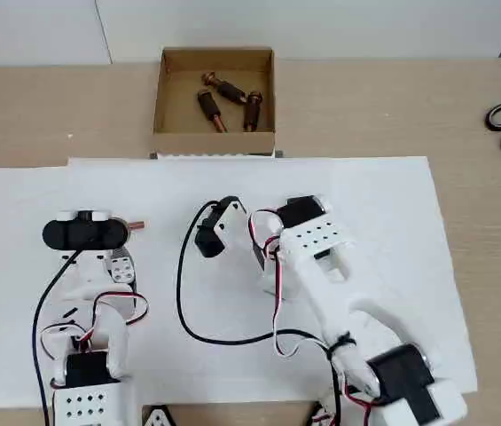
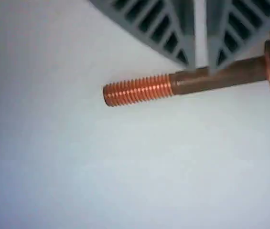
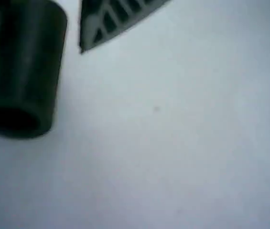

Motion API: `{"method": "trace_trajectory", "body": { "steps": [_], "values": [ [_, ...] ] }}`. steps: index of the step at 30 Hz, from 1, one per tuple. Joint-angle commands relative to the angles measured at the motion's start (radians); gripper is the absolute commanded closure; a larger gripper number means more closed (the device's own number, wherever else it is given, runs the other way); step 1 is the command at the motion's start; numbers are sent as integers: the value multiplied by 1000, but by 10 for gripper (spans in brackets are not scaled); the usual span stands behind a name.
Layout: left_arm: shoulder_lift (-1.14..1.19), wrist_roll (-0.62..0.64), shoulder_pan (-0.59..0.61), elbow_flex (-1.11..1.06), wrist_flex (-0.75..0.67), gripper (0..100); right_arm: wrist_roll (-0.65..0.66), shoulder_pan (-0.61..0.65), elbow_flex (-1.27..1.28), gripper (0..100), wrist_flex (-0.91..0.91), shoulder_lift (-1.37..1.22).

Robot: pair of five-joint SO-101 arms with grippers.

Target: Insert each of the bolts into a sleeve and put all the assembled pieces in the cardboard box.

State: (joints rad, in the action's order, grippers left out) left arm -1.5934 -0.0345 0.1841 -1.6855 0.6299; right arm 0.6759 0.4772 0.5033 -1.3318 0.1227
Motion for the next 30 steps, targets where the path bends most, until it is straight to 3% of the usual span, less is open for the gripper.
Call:
{"method": "trace_trajectory", "body": {
  "steps": [1, 30],
  "values": [
    [-9, 2, 2, 2, -23, 993, 11, 4, -3, 890, 48, -36],
    [-9, 2, 2, 2, -23, 993, 11, 8, 0, 890, 117, -280]
  ]
}}
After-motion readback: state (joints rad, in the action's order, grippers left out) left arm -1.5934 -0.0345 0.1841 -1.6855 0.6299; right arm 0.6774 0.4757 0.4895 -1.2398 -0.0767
